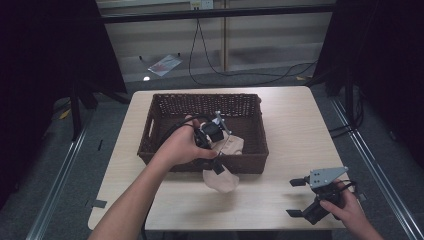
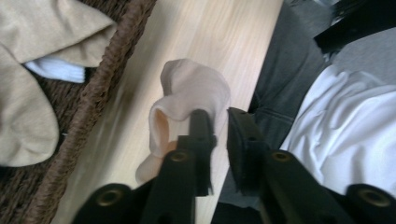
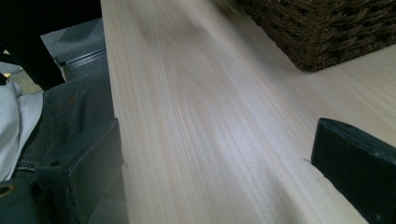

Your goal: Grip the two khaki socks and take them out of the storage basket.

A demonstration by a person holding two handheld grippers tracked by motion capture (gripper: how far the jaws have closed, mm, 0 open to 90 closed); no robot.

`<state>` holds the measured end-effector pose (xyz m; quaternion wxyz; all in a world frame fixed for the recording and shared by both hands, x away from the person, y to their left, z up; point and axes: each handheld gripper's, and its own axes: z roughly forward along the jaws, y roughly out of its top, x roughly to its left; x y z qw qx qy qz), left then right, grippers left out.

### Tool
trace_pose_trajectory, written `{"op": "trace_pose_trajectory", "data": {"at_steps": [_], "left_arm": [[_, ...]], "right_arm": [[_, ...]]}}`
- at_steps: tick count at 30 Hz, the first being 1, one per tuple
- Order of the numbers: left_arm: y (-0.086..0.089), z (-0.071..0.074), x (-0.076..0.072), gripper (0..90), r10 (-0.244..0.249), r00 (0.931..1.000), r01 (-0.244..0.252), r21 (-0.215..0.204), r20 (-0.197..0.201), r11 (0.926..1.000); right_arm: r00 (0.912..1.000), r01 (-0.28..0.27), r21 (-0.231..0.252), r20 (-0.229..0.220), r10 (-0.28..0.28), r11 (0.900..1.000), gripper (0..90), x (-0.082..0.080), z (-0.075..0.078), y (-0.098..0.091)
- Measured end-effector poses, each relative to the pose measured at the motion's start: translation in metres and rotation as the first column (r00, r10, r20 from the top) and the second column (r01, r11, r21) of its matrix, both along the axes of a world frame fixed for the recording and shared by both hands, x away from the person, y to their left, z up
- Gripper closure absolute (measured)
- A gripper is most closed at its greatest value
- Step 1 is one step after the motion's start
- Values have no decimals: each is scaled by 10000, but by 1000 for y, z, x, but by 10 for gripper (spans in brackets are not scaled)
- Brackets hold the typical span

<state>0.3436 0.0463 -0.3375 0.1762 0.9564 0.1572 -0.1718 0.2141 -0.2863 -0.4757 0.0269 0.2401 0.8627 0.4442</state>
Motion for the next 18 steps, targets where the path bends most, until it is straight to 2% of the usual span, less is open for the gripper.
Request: {"op": "trace_pose_trajectory", "data": {"at_steps": [5,8,9,10,12,14,16,18], "left_arm": [[1,0,1,712,38,10000,-37,-33,72,10000],[1,1,0,597,127,9997,-126,-54,221,9999],[1,1,0,597,126,9997,-125,-22,212,9999],[1,1,0,530,172,9996,-171,-55,239,9998],[1,4,0,503,215,9994,-214,-44,256,9998],[1,5,0,407,309,9989,-308,-25,361,9995],[1,8,0,385,304,9988,-304,4,386,9995],[2,10,1,336,416,9975,-416,-7,575,9991]], "right_arm": [[10000,9,6,4,-9,10000,15,0,0,0],[10000,11,-41,22,-11,10000,15,0,0,0],[10000,11,-41,22,-11,10000,15,0,0,0],[10000,-11,-10,3,11,10000,15,0,0,0],[10000,-12,-11,3,12,10000,15,0,0,0],[10000,-27,21,2,27,10000,15,0,0,0],[10000,-21,18,6,21,10000,15,0,0,0],[10000,-15,-3,17,15,10000,15,0,0,0]]}}
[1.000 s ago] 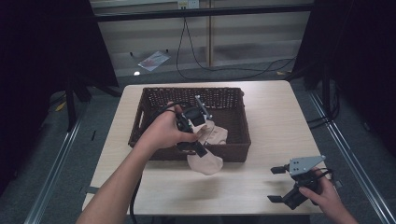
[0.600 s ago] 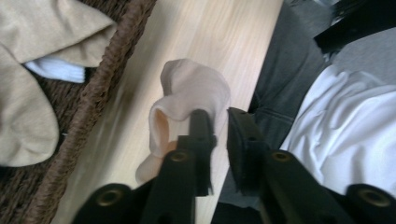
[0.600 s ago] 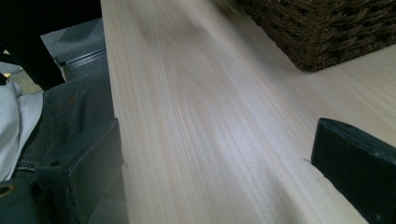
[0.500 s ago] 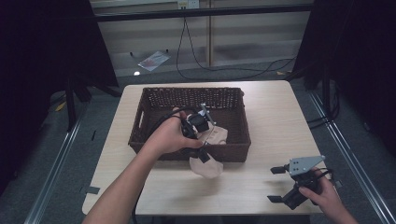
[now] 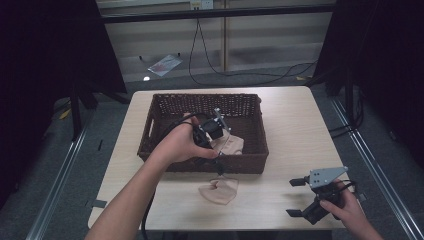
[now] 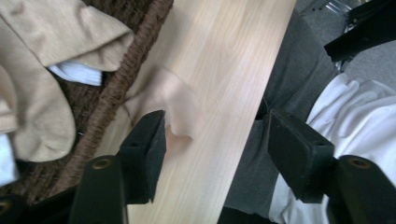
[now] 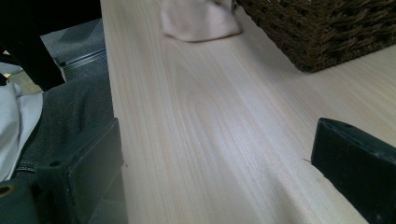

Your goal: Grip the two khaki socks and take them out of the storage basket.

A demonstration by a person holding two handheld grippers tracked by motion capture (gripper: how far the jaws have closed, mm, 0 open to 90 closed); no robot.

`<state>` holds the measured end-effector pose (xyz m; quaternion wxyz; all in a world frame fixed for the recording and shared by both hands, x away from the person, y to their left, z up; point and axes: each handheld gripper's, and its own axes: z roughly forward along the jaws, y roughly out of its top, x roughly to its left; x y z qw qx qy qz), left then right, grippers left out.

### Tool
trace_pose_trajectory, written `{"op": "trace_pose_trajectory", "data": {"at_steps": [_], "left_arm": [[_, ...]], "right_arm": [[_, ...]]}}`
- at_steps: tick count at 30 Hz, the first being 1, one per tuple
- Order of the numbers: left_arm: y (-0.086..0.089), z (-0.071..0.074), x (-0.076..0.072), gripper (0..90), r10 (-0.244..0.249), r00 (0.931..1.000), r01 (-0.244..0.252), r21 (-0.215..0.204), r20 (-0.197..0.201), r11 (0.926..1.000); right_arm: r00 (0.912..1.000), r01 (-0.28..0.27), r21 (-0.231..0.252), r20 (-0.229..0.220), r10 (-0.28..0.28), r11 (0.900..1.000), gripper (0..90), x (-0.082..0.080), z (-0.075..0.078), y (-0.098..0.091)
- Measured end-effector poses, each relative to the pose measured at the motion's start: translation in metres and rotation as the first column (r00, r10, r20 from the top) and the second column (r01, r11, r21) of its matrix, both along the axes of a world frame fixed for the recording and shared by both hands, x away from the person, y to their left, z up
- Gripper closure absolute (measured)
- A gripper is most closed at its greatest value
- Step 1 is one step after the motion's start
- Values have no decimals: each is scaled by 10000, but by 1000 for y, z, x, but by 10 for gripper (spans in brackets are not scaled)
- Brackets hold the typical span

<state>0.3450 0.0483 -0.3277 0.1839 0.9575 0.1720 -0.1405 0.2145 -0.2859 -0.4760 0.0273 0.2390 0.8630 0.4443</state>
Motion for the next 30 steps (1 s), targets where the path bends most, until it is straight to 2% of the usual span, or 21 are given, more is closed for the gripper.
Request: {"op": "trace_pose_trajectory", "data": {"at_steps": [4,8,11,14,21,23,25,29,30], "left_arm": [[5,5,7,217,248,9993,-242,-231,281,9994],[9,8,12,162,447,9978,-437,-214,484,9988],[15,10,19,146,763,9953,-748,-274,588,9968],[20,9,28,123,935,9918,-920,-210,870,9955],[29,-1,44,103,1320,9835,-1291,-306,1234,9912],[31,-4,48,102,1441,9811,-1430,-178,1288,9896],[34,-8,55,101,1438,9780,-1435,-130,1510,9896],[39,-15,64,96,1650,9744,-1657,-79,1530,9861],[40,-18,66,94,1705,9711,-1728,-8,1672,9850]], "right_arm": [[10000,30,21,-5,-30,10000,15,0,0,0],[10000,39,-23,-1,-39,10000,15,0,0,0],[10000,2,-12,4,-2,10000,15,0,0,0],[10000,22,41,-15,-22,10000,15,0,0,0],[10000,33,13,-23,-33,10000,15,-1,1,0],[10000,25,4,7,-25,10000,15,0,0,0],[10000,31,10,0,-31,10000,15,0,0,0],[10000,19,14,-7,-19,10000,15,0,0,0],[10000,20,-5,-7,-20,10000,15,0,0,0]]}}
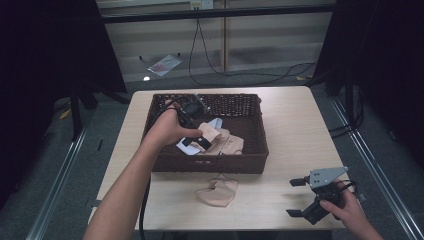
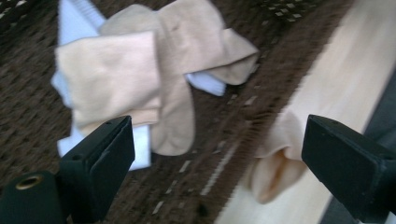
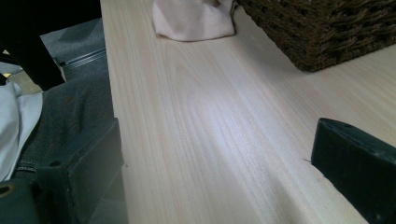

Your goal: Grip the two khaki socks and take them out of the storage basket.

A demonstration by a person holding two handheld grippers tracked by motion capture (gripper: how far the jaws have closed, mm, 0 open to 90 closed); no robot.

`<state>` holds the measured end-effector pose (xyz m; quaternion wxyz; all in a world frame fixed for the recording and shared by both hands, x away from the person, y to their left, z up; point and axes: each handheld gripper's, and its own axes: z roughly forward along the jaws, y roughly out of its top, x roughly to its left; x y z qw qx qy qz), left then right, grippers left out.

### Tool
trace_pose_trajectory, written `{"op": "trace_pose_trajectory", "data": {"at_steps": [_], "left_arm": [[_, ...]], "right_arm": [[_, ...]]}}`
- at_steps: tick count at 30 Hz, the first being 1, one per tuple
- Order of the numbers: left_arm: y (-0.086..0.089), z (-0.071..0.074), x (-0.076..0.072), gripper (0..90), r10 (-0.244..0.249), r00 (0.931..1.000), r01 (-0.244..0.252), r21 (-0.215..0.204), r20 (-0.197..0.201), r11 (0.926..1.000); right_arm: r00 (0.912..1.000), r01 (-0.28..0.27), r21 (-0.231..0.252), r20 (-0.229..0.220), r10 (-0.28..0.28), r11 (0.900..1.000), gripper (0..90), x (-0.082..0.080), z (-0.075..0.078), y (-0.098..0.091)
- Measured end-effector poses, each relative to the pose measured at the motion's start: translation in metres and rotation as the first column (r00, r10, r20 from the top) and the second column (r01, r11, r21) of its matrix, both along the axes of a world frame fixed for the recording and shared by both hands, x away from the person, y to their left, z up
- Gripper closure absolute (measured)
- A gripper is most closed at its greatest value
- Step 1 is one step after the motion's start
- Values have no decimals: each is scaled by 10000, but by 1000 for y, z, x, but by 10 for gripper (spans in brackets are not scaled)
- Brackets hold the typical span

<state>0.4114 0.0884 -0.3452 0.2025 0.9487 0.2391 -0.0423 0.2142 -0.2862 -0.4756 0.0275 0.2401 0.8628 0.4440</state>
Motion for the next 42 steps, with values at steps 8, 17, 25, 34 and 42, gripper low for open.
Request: {"op": "trace_pose_trajectory", "data": {"at_steps": [8,17,25,34,42], "left_arm": [[10,-17,15,93,387,9990,-387,5,208,9992],[12,-28,26,68,702,9962,-691,-233,517,9973],[4,-38,32,62,844,9946,-842,-72,597,9964],[-2,-54,43,62,1173,9911,-1179,54,623,9930],[-5,-65,49,62,1468,9874,-1477,109,591,9890]], "right_arm": [[10000,5,25,20,-5,10000,15,0,0,0],[10000,-6,5,6,6,10000,15,0,0,0],[10000,-7,29,-3,7,10000,15,0,0,0],[10000,-20,61,14,20,10000,15,0,0,0],[10000,-44,90,24,44,9999,15,0,0,0]]}}
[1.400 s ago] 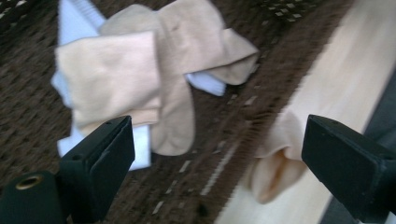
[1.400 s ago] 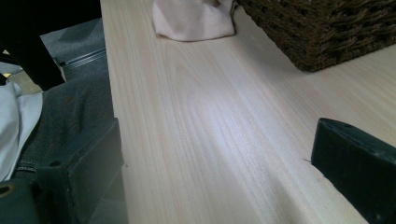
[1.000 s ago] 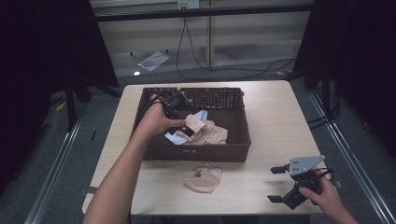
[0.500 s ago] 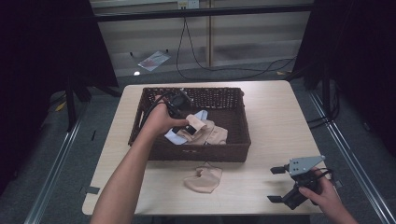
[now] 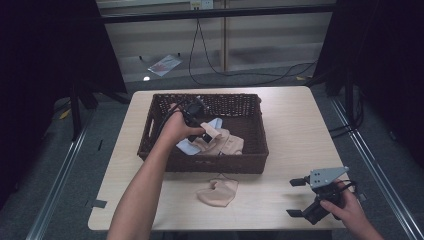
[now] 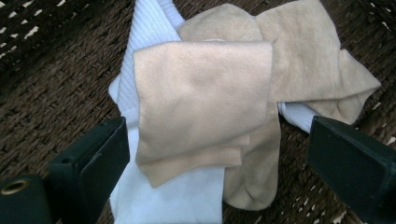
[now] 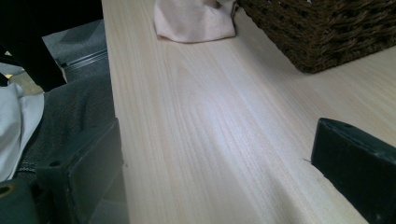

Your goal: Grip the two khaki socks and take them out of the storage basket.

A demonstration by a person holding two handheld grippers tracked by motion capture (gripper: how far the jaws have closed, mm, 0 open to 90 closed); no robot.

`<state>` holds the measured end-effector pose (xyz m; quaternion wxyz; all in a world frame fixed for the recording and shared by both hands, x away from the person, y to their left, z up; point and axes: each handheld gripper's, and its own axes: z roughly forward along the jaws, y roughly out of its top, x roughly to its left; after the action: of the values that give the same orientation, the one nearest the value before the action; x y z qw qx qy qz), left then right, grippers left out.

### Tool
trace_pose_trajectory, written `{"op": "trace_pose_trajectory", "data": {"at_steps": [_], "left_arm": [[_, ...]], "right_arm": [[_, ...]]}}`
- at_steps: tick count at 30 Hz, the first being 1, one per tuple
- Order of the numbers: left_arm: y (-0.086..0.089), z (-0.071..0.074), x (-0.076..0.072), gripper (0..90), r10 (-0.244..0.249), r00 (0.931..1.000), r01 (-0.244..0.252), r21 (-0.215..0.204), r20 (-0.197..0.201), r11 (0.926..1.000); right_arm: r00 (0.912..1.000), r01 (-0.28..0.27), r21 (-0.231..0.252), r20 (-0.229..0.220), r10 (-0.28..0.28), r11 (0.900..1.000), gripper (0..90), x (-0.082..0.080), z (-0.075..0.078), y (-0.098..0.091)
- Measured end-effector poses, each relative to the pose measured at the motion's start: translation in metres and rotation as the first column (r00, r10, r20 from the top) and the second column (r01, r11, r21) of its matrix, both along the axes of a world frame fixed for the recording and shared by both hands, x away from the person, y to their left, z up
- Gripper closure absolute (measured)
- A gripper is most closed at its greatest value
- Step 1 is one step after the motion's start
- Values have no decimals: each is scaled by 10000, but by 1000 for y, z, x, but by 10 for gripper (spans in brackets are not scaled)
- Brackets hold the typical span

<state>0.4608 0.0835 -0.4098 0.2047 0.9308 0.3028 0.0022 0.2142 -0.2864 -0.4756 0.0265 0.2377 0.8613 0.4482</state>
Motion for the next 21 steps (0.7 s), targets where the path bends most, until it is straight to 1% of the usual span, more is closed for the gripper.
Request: {"op": "trace_pose_trajectory", "data": {"at_steps": [1,3,5,7,8,9,12,13,14,20,21], "left_arm": [[0,-2,0,62,56,10000,-56,-32,18,10000],[-2,-4,1,60,42,10000,-42,65,38,10000],[-2,-7,2,59,228,9997,-227,-129,87,9997],[-2,-10,3,58,238,9997,-236,-148,81,9996],[-2,-11,3,57,391,9992,-390,-185,67,9991],[-2,-13,4,56,441,9990,-441,-120,59,9990],[-3,-16,5,56,566,9984,-566,-139,57,9983],[-4,-16,5,56,599,9981,-597,-167,110,9981],[-4,-17,6,56,571,9983,-570,-96,109,9983],[-8,-21,8,54,567,9984,-567,-130,40,9983],[-8,-22,9,54,520,9986,-520,-52,-5,9986]], "right_arm": [[10000,-16,9,-26,16,10000,14,0,0,0],[10000,-10,-10,-44,10,10000,15,0,0,0],[10000,-22,-5,-33,22,10000,15,0,0,0],[10000,-28,-8,-27,28,10000,15,0,0,0],[10000,-31,-8,-28,31,10000,15,0,0,0],[10000,-30,-7,-29,30,10000,15,0,0,0],[10000,-15,8,-47,15,10000,14,0,0,0],[10000,-17,1,-43,17,10000,15,0,0,0],[10000,-10,-17,-32,10,10000,15,0,0,0],[10000,0,-25,-33,0,10000,15,0,0,0],[10000,-9,-17,-37,9,10000,15,0,0,0]]}}
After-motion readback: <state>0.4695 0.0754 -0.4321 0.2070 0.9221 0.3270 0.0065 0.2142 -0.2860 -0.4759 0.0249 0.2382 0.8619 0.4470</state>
